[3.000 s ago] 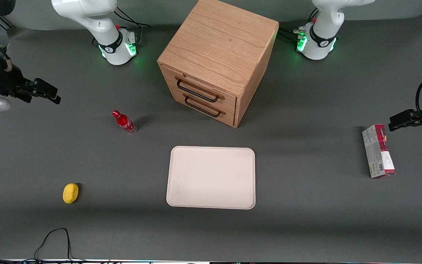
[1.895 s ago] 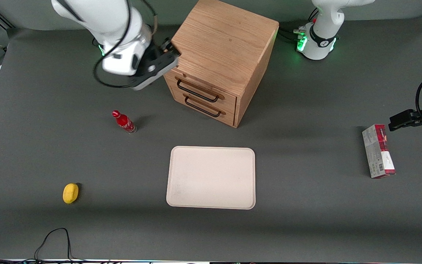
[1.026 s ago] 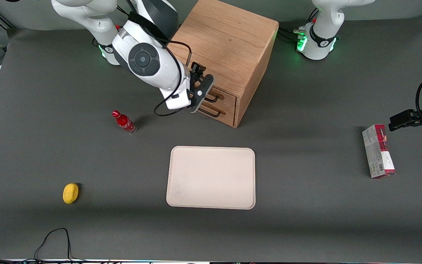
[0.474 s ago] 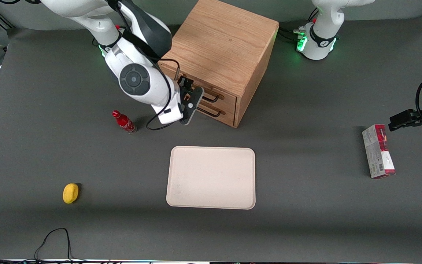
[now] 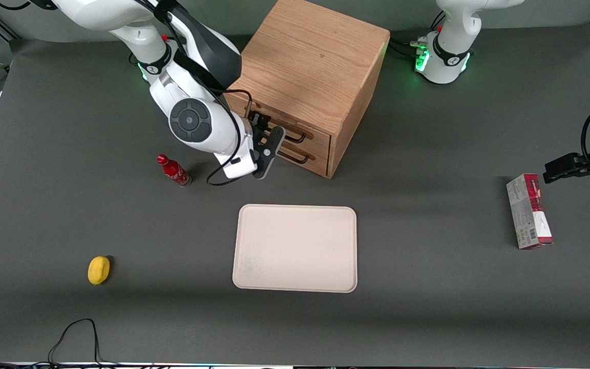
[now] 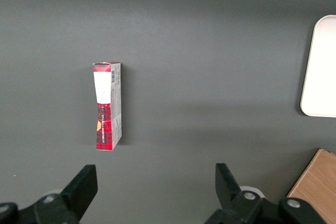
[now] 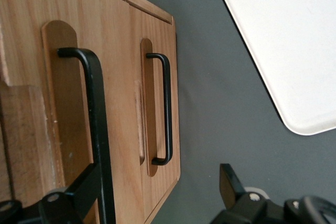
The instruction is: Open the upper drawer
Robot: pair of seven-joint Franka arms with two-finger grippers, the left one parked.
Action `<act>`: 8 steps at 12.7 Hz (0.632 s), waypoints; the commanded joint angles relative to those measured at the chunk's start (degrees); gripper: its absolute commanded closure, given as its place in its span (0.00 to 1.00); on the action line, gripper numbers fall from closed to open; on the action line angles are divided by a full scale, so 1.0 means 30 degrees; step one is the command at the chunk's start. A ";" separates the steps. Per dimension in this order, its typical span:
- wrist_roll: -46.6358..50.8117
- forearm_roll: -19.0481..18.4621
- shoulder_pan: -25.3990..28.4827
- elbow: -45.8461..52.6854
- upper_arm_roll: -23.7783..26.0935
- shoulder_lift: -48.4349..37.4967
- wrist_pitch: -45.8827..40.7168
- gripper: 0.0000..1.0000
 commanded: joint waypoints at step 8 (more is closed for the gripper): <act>0.0712 0.0216 0.0047 -0.0923 0.1165 0.0251 0.1755 0.00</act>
